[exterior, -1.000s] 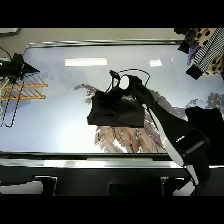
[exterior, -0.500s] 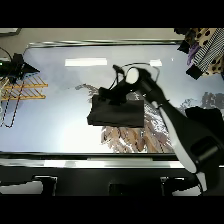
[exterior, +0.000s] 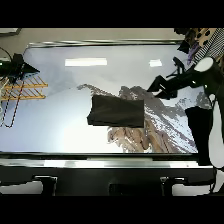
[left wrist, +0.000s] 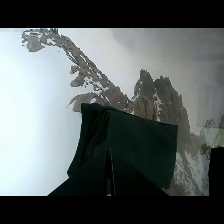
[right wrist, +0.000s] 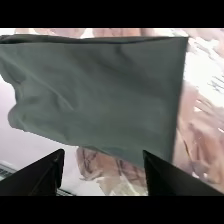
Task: Fold the clothes and pants, and hang the long-sleeved shirts on hangers.
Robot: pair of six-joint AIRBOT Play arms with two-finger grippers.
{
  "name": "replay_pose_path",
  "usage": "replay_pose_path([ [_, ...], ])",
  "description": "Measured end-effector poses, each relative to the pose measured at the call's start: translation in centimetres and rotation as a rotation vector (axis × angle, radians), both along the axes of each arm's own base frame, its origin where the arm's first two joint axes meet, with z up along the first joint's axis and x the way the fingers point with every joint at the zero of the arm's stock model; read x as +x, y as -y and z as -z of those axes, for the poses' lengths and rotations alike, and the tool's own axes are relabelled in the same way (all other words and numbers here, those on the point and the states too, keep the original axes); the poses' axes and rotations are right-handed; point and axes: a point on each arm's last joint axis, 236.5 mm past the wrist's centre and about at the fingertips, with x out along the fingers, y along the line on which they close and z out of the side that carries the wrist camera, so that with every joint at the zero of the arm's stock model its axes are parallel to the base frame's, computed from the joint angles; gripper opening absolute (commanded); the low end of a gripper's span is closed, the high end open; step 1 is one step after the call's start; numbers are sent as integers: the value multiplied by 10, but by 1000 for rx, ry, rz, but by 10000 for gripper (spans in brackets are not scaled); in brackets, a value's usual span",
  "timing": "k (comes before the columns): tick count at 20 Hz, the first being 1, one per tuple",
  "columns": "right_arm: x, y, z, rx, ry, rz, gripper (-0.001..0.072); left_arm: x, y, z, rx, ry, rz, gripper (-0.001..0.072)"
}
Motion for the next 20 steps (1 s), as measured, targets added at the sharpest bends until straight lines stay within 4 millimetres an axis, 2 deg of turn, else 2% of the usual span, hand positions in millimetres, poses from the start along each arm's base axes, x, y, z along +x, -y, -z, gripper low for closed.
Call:
replay_pose_path([
  [3,-17,19,46,59,-66,34,557,0,0,0,4,4,5,15],
  [6,-36,12,88,129,-119,44,547,0,0,0,6,7,7,16],
  [9,-44,5,116,183,-133,68,541,0,0,0,7,7,8,15],
  [12,-39,1,128,217,-119,98,539,0,0,0,7,8,8,15],
  [17,-27,-1,135,232,-84,143,537,1,0,0,8,10,7,16],
  [20,-26,-16,139,214,-70,116,516,1,0,0,8,10,7,16],
])
